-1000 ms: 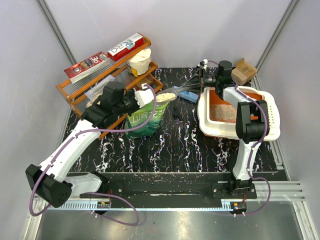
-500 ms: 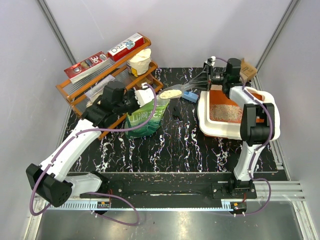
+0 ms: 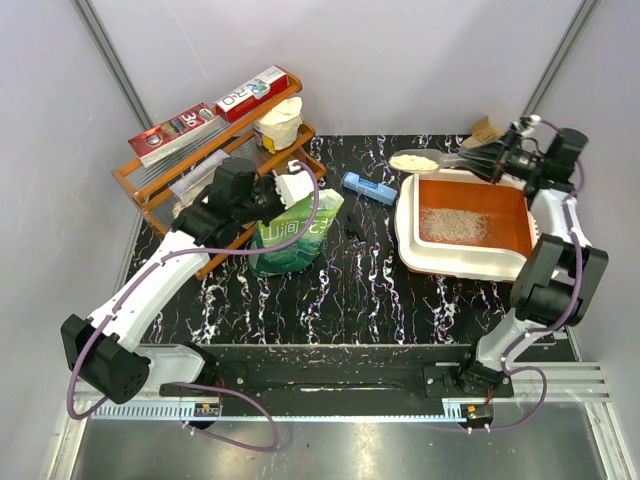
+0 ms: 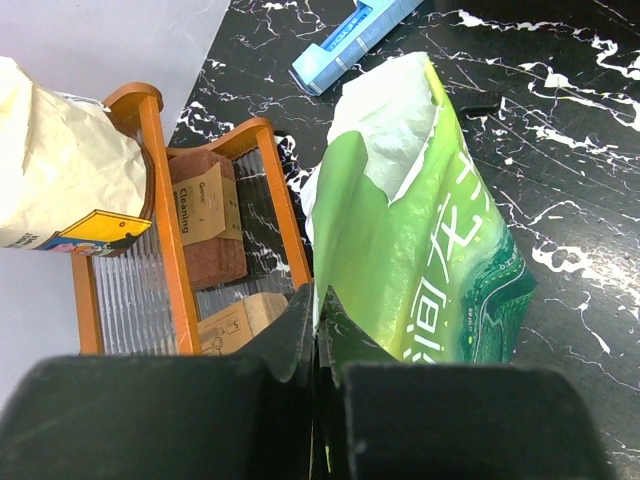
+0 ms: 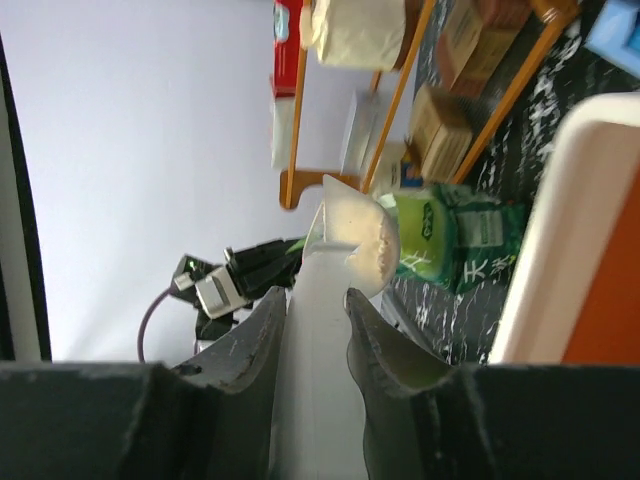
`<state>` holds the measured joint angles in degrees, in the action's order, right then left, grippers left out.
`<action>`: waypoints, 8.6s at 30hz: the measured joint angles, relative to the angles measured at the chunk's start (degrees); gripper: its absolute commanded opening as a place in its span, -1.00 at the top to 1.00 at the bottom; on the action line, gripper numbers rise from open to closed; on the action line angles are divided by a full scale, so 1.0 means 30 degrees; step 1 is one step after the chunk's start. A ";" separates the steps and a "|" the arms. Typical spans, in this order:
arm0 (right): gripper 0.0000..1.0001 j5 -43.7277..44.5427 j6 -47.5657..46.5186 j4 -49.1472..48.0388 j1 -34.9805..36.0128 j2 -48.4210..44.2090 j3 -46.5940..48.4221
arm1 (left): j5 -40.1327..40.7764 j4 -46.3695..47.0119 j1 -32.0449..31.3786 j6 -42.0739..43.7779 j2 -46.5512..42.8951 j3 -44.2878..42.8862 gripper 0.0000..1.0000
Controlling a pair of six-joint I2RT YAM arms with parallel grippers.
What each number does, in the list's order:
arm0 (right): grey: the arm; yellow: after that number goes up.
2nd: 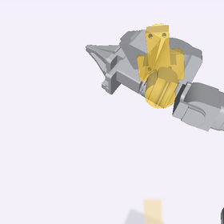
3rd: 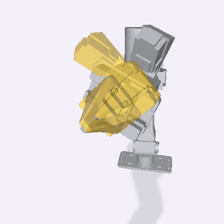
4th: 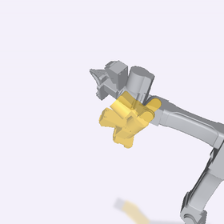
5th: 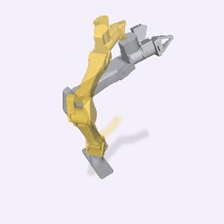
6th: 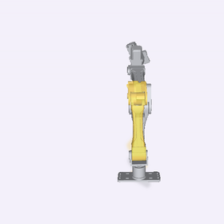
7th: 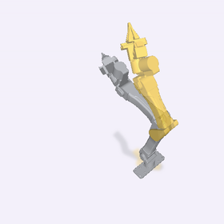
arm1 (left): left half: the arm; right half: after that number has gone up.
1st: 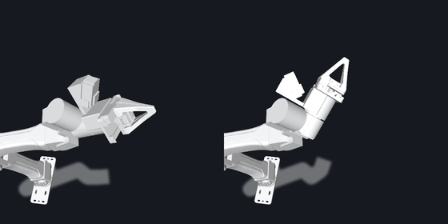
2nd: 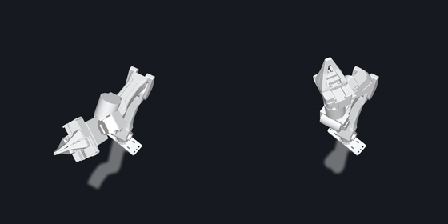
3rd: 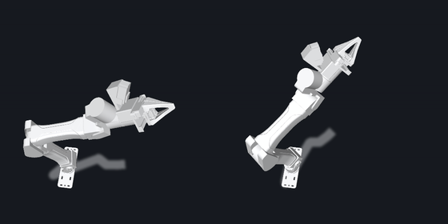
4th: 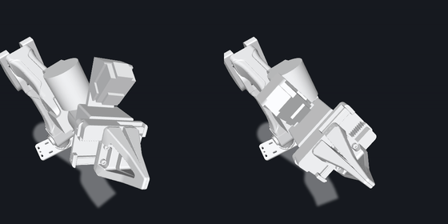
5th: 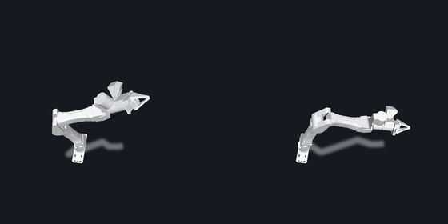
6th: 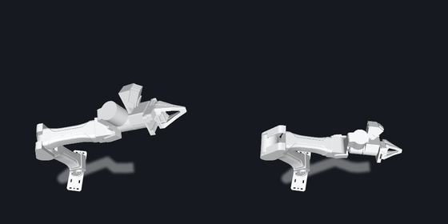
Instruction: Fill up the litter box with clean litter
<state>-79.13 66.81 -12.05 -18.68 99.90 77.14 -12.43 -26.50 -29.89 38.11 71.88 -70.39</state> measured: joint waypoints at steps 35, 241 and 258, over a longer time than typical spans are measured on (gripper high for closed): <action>1.00 1.9088 -2.5937 2.4196 -0.4714 -0.7118 0.4605 | -0.0750 0.2302 0.0000 -0.0809 -0.0510 0.1668 1.00; 1.00 0.7817 -2.2520 1.8440 0.9143 -0.2346 0.9041 | -0.0765 0.2273 -0.0539 -0.0699 -0.1931 0.2237 0.91; 1.00 1.6626 -2.4043 2.3030 1.6101 0.3847 1.5380 | -0.0750 0.2178 -0.0466 -0.0714 -0.2076 0.2273 0.91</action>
<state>-29.26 -5.32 57.04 29.63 111.44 123.28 -14.68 -19.97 -31.29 35.97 65.65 -63.57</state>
